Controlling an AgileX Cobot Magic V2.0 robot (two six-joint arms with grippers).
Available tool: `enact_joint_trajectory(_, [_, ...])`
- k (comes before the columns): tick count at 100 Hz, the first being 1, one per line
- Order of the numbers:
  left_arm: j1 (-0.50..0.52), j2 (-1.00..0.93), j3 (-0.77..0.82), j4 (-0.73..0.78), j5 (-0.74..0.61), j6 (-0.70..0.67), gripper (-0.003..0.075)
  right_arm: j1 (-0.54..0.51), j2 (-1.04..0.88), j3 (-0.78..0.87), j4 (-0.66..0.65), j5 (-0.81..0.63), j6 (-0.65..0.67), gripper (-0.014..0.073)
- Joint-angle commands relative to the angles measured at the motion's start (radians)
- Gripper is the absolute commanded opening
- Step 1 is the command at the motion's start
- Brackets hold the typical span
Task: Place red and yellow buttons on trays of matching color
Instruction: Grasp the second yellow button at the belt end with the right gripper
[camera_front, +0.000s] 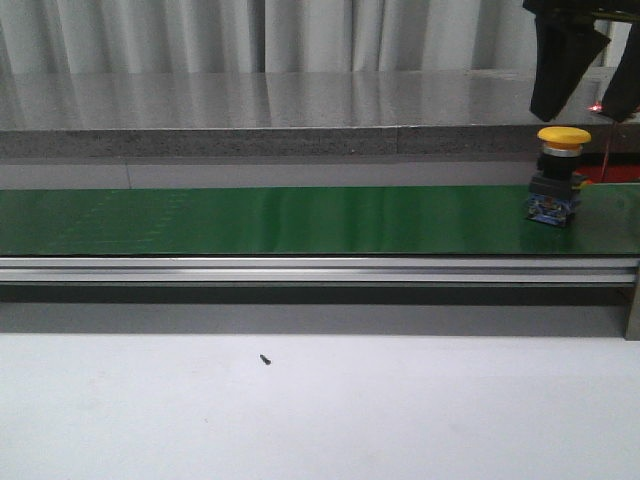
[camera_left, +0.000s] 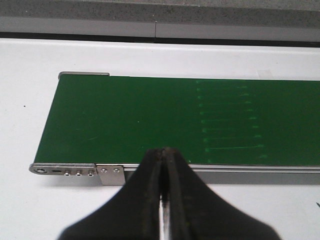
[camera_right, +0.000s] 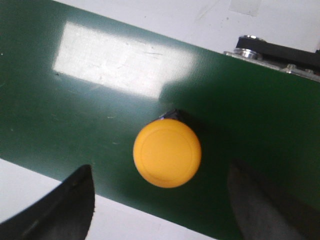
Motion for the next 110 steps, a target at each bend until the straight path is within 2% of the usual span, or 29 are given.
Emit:
enact_joint_trajectory(1, [-0.008,-0.001,-0.028,-0.012,-0.068,-0.003,-0.002,-0.001,-0.029,-0.021,-0.008,-0.045,-0.011,0.0573])
enact_joint_trajectory(36, [-0.008,-0.003,-0.028,-0.012,-0.068,-0.003,-0.002,-0.003,0.044,-0.021,-0.065,-0.049,-0.01,0.0563])
enact_joint_trajectory(43, [-0.008,-0.003,-0.028,-0.012,-0.068,-0.003,-0.002,-0.005,0.044,-0.021,-0.071,-0.049,-0.01,0.0507])
enact_joint_trajectory(58, [-0.008,-0.003,-0.028,-0.012,-0.068,-0.003,-0.002,-0.02,0.044,-0.021,-0.074,-0.035,0.008,0.0301])
enact_joint_trajectory(67, [-0.008,-0.003,-0.028,-0.017,-0.068,-0.003,-0.002,-0.022,0.043,-0.021,-0.074,-0.023,0.008,0.0233])
enact_joint_trajectory(91, [-0.008,-0.003,-0.028,-0.028,-0.068,-0.003,-0.002,-0.022,-0.01,-0.014,-0.065,0.028,0.013,0.0215])
enact_joint_trajectory(110, [-0.008,-0.003,-0.028,-0.028,-0.068,-0.003,-0.002,-0.022,-0.139,0.097,-0.063,-0.038,0.029,0.0215])
